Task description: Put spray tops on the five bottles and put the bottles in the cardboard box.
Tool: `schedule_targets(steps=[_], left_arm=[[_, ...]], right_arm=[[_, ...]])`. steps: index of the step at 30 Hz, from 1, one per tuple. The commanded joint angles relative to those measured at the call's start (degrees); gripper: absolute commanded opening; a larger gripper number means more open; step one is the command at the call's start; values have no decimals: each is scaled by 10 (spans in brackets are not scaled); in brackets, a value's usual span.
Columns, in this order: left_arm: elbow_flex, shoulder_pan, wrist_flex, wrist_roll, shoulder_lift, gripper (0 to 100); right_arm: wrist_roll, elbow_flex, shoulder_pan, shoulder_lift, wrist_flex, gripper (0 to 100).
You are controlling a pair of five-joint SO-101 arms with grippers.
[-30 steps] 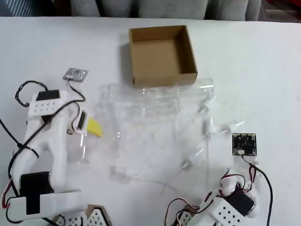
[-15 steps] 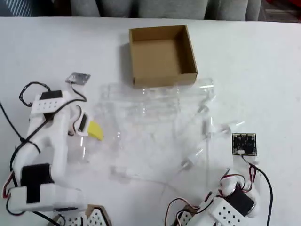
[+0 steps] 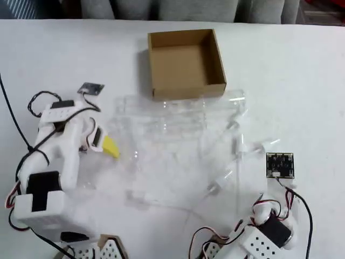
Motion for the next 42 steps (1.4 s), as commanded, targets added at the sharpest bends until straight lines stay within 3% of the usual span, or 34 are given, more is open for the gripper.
schedule_targets(steps=[1,3,8,19,21,24,26,27,32,37,42], left_arm=[[-25,16,-16,6,-2,347],[-28,17,-17,-4,-3,347],[-28,15,-14,-149,-4,344],[-11,16,-42,-151,0,298],[-6,17,-40,-150,8,253],[-6,17,-40,-153,13,94],[-6,17,-40,-149,11,9],[-5,17,-36,-142,10,33],[-15,-22,-30,4,8,22],[-14,-91,-44,17,0,20],[62,-99,-94,11,-75,20]], right_arm=[[4,4,-2,2,0,23],[4,4,-2,2,0,23],[4,4,-2,2,0,23],[4,4,-2,2,0,23],[4,4,-2,2,0,23],[4,4,-2,2,0,23],[4,4,-2,2,0,23],[4,4,-3,2,0,24],[53,2,-15,-2,-4,26],[66,-47,-80,2,-21,23],[65,-122,-177,3,-15,23]])
